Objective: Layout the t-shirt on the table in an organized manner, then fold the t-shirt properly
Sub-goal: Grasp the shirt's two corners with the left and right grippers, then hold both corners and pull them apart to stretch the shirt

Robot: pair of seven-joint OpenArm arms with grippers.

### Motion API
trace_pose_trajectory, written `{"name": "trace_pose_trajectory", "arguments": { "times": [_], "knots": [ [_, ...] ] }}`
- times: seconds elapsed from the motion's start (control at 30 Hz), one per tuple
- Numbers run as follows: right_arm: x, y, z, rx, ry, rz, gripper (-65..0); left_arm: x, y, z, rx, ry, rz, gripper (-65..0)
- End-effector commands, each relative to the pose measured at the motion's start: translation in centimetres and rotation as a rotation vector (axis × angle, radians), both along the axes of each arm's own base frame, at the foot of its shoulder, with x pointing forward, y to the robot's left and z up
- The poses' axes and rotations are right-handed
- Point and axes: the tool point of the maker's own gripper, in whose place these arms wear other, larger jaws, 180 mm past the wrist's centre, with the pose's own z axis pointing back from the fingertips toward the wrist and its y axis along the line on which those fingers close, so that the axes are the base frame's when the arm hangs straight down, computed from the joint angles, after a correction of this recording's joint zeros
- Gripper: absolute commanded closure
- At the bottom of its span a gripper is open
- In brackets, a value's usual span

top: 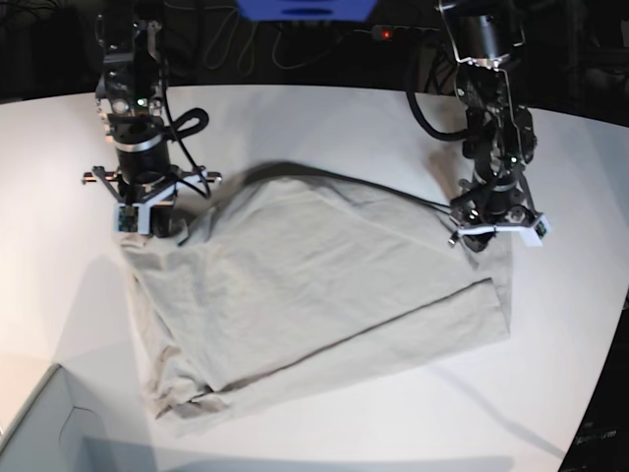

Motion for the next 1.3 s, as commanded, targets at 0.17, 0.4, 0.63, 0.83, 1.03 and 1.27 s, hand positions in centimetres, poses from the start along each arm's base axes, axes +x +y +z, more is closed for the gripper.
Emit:
{"name": "trace_pose_trajectory", "arguments": {
  "times": [0.17, 0.4, 0.63, 0.83, 1.03, 1.27],
  "knots": [
    [0.3, -0.4, 0.5, -0.019, -0.030, 0.007, 0.0, 1.7, 0.4, 1.9, 0.016, -0.064, 0.005, -24.0],
    [0.4, -0.6, 0.3, -0.023, -0.025, 0.007, 0.0, 1.3, 1.3, 1.8, 0.015, -0.060, 0.032, -23.9],
    [0.4, -0.6, 0.3, -0.023, -0.024, 0.007, 0.0, 0.4, 2.7, 0.3, -0.007, -0.022, 0.085, -23.9],
    [0.4, -0.6, 0.3, -0.023, -0.024, 0.007, 0.0, 0.4, 2.2, 0.1, -0.016, -0.019, 0.078, -23.9],
    [0.4, -0.6, 0.3, -0.023, -0.024, 0.007, 0.0, -0.3, 2.1, 1.2, -0.002, -0.046, 0.080, -23.9],
    [0.4, -0.6, 0.3, -0.023, -0.024, 0.007, 0.0, -1.4, 2.3, 2.0, 0.020, -0.061, 0.080, -23.9]
  ]
}}
